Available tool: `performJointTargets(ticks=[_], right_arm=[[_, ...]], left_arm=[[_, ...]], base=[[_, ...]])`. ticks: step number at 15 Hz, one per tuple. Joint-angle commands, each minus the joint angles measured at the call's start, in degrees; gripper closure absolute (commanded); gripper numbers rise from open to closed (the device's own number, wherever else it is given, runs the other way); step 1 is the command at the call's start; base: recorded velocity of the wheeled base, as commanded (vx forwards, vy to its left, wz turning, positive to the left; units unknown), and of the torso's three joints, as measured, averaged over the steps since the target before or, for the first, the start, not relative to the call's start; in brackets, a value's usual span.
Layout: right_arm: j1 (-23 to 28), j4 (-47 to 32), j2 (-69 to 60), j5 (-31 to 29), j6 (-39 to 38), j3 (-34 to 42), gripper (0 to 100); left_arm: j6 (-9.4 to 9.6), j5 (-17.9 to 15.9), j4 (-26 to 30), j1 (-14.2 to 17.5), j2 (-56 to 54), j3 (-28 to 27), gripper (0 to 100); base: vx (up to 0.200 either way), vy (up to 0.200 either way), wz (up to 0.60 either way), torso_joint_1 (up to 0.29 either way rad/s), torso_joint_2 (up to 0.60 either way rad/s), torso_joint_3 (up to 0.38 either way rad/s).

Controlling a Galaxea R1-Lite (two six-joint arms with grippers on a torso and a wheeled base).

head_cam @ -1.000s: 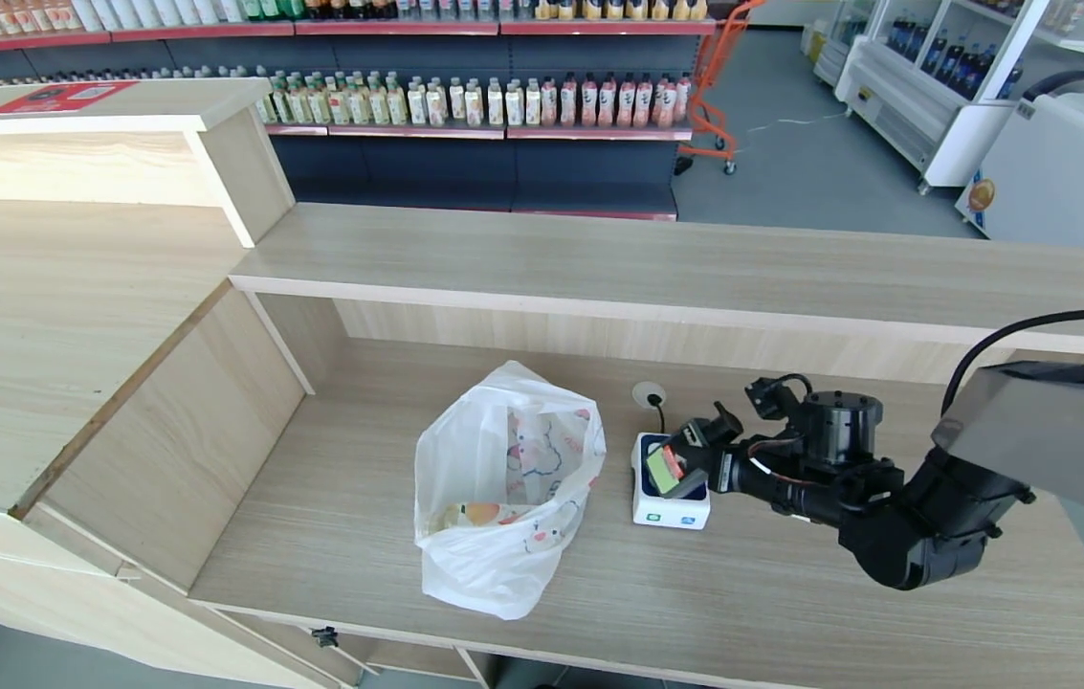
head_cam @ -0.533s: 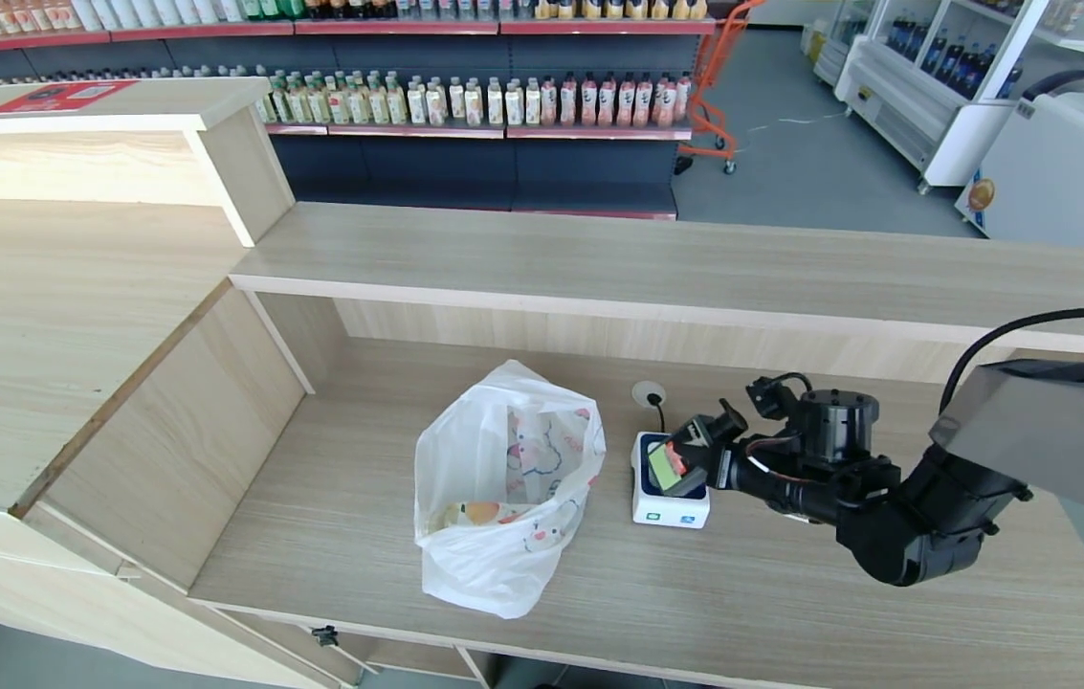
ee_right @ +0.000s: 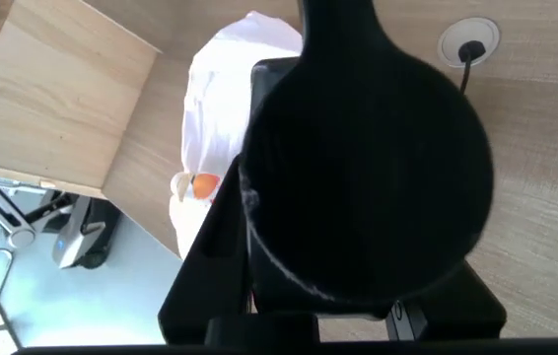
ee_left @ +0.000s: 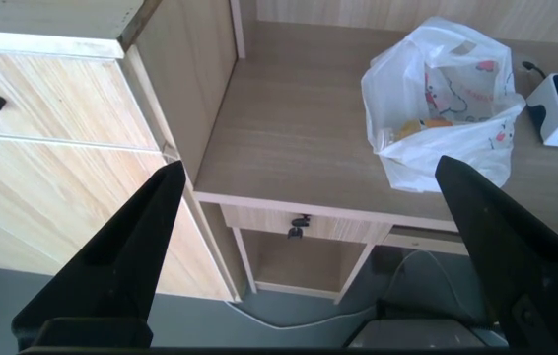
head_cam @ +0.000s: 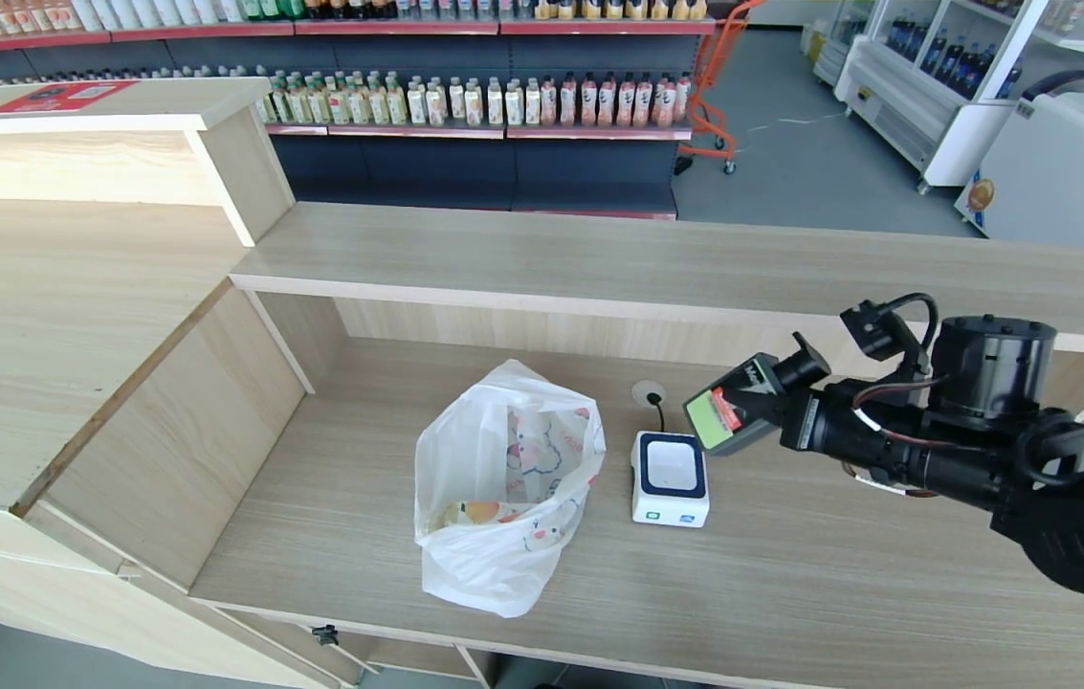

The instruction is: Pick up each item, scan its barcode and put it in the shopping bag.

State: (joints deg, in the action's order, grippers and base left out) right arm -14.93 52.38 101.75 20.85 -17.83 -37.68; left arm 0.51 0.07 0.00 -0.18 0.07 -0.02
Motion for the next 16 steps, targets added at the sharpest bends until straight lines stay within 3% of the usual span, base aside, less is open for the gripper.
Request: performJointTargets(ticks=[1,4,8,12,16], right_arm=[[0.9,-2.6,-9.6,1.3,0.1,3.2,100],[2.1,-3.0,-12.3,2.4,0.1,6.0,100],[2.4,-3.3,-12.0,2.4,-3.9,6.0,100],[1.9,-7.1,-11.6,2.3,-3.3,5.3,100],[2.3,-7.2,0.8,1.5,12.4,5.2,100]], left_arm=[[-0.16,0.0,0.0,0.0,0.0,0.0,0],[-0.07,0.0,0.0,0.0,0.0,-0.1,0],[0.10,0.0,0.0,0.0,0.0,0.0,0],[-0.07,0.0,0.0,0.0,0.0,-0.1,0],[-0.07,0.0,0.0,0.0,0.0,0.0,0]], base=[[0.000,0.000,0.00,0.000,0.00,0.000],[0.000,0.000,0.00,0.000,0.00,0.000],[0.000,0.200,0.00,-0.001,0.00,0.004],[0.000,0.000,0.00,0.000,0.00,0.000],[0.000,0.000,0.00,0.000,0.00,0.000]])
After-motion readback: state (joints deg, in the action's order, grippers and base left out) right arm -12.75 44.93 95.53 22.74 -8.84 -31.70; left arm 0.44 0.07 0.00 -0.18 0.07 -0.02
